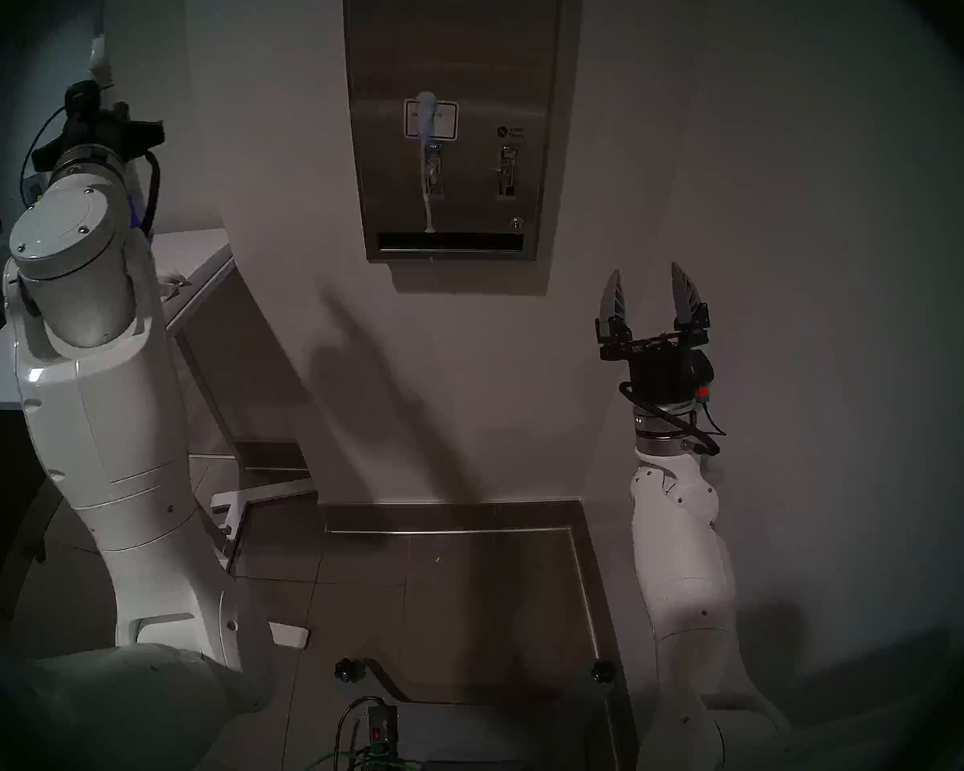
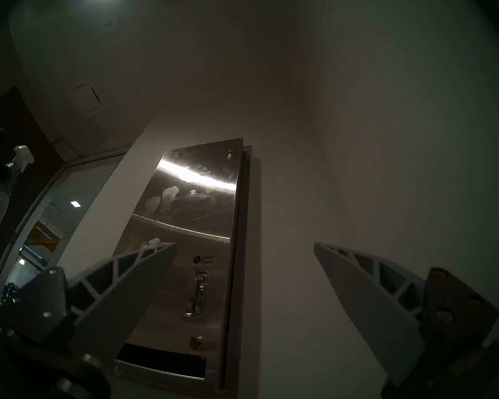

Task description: Pick up the cleaner bottle and spray the cleaner onto the surface

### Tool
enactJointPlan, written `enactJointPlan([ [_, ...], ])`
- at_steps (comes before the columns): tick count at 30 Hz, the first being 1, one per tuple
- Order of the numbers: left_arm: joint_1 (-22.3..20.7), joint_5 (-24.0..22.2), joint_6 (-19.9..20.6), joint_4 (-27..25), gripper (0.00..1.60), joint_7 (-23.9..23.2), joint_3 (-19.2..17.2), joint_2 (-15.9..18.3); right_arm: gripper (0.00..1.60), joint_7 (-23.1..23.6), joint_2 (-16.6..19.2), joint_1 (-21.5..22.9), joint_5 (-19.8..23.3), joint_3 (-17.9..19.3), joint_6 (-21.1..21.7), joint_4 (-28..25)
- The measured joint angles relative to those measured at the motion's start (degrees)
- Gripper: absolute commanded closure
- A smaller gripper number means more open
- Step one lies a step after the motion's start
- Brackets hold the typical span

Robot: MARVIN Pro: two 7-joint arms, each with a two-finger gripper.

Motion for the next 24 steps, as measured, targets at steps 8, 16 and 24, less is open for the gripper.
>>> enactJointPlan([
  [8,1.88,-1.68,0.58,-0.89,1.60,-1.27,-6.82,0.36,0.00,-2.02,0.90,-2.85,-1.38,-1.10,2.53,-4.64],
  [16,5.62,-4.52,1.08,-1.89,1.60,-3.96,-12.56,-0.19,0.00,-5.04,1.78,-6.23,-3.13,-2.37,6.43,-9.65],
  [24,9.31,-7.81,1.17,-2.25,1.60,-7.75,-15.64,-1.13,0.00,-9.10,2.43,-9.55,-5.20,-3.48,11.22,-14.65],
])
